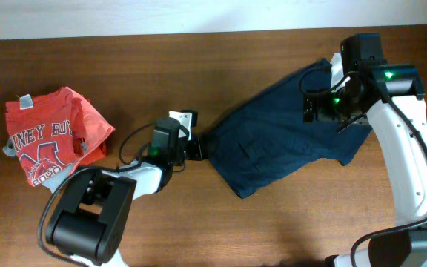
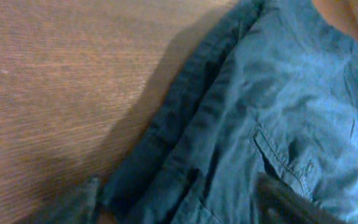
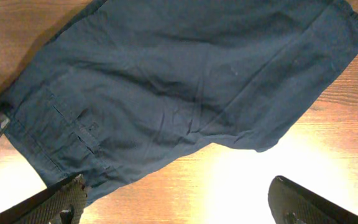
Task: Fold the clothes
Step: 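Grasp the pants' left end with the left gripper, stretch them out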
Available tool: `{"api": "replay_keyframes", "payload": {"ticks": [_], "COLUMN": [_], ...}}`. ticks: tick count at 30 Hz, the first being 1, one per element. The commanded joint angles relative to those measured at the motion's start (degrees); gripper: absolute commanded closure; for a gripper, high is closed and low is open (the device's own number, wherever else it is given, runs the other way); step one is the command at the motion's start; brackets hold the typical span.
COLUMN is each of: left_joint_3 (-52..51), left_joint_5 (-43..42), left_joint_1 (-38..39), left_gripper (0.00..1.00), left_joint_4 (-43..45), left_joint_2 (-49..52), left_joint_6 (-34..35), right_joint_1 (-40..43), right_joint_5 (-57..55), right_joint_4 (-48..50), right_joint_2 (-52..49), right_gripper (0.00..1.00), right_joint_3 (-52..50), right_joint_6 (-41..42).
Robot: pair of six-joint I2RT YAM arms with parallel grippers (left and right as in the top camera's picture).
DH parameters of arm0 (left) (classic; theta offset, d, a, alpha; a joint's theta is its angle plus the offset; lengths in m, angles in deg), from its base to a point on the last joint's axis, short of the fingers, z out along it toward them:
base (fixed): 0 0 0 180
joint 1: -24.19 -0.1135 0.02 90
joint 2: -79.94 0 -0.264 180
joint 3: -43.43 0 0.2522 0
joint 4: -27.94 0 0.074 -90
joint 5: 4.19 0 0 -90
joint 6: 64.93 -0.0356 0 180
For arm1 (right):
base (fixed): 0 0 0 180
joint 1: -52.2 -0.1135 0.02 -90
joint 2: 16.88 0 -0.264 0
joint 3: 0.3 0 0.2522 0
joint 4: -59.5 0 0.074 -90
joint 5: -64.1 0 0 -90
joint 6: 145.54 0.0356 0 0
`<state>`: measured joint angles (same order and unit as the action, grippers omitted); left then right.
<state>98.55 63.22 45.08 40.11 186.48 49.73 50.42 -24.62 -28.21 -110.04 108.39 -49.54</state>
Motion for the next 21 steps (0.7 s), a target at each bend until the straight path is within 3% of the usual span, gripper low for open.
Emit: {"api": "replay_keyframes", "payload": {"ticks": [1,4,6,11,18,19,20,21], "left_joint_3": [0.22,0.94,1.16,1.38,7.63,9.18,10.88,12.52], "left_joint_5": [-1.09,-4.46,-6.05,-7.65,-7.02,-7.15,-7.78,-8.46], "left_joint_1": [0.35,0.33,-0.13,-6.10,-24.11,-25.90,-27.32,-28.30], "left_gripper": [0.48,0.86,0.99,0.99,1.00,0.87,0.55,0.13], "left_joint_4": [1.07,1.07,1.05,-3.15,-17.33,-18.84,-20.68,-22.64], "left_joint_2": [2.21,2.19,1.77,-3.50,-13.70,-13.79,-13.77,-13.73], "left_joint_6": [1.38,1.46,1.46,1.44,-3.48,-3.54,-3.54,-3.54], "right_joint_1": [0.37,0.37,0.37,0.85,5.07,5.55,5.84,5.99], "right_joint_5": [-0.92,-0.94,-1.44,-3.34,-3.21,-3.04,-3.02,-2.93], "right_joint_4": [-0.22,-0.20,-0.20,-0.22,0.39,0.57,0.72,0.83], "right_joint_2": [0.22,0.22,0.22,0.22,0.20,0.17,0.11,0.09], "right_gripper": [0.04,0.04,0.04,0.04,0.03,0.03,0.02,0.02], "right_joint_3": [0.50,0.50,0.50,0.50,0.50,0.48,0.48,0.48], "right_joint_6": [-0.02,-0.02,0.00,0.37,1.97,1.92,1.90,1.73]}}
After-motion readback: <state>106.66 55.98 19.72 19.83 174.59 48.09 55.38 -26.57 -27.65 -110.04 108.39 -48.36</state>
